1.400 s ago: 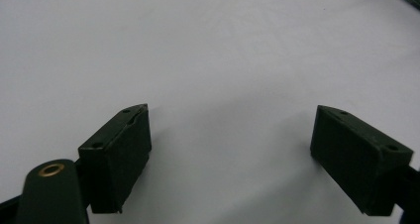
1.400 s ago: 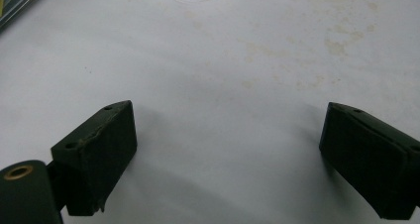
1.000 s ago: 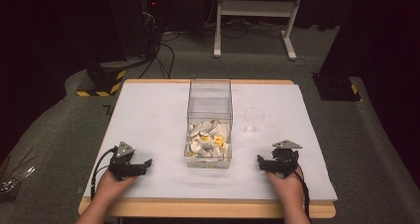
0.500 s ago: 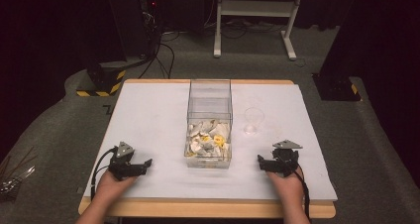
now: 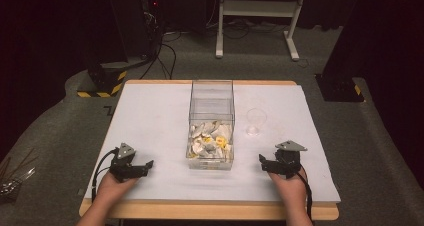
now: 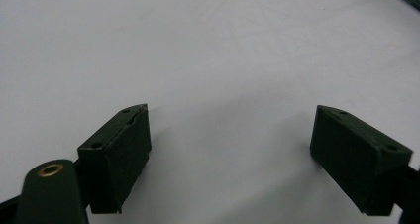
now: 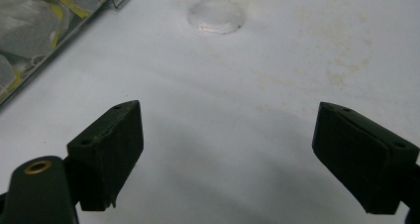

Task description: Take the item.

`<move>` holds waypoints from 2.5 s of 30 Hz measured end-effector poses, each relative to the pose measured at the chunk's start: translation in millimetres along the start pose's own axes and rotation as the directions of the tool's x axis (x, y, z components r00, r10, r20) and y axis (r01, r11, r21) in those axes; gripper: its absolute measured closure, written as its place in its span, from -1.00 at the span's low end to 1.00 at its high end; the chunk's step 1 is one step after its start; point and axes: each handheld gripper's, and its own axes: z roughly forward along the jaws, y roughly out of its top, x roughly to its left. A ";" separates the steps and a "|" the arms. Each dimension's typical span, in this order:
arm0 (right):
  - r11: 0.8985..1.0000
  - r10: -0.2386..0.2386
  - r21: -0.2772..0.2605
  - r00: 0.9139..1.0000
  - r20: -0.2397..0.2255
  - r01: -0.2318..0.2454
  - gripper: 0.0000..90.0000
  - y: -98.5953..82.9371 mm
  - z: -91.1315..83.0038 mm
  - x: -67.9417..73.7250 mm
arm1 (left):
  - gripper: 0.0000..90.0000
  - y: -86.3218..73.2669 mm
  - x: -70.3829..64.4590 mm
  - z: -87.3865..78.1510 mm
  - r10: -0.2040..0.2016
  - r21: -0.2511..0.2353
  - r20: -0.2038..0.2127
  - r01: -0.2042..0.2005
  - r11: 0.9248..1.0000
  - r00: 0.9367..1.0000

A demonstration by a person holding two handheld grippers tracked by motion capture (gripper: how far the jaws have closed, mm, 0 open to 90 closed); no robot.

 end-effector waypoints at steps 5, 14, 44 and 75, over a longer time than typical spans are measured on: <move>1.000 -0.004 -0.010 1.000 -0.005 0.004 -0.72 3.1 -1.9 4.7 | -0.64 0.0 0.1 0.0 0.001 0.000 0.000 -0.001 1.000 1.000; 1.000 -0.019 -0.018 1.000 -0.024 0.019 -0.70 7.2 -4.0 12.4 | -0.64 0.1 0.2 0.0 0.002 0.000 0.000 -0.002 1.000 1.000; 0.995 -0.061 -0.090 0.994 -0.094 0.052 -0.58 18.4 -14.3 42.5 | -0.64 0.2 0.5 -0.1 0.004 0.003 0.002 -0.004 1.000 1.000; 0.984 -0.075 -0.170 0.985 -0.156 0.048 -0.40 46.9 -31.2 53.4 | -0.64 0.2 0.6 -0.2 0.006 0.003 0.000 -0.006 1.000 1.000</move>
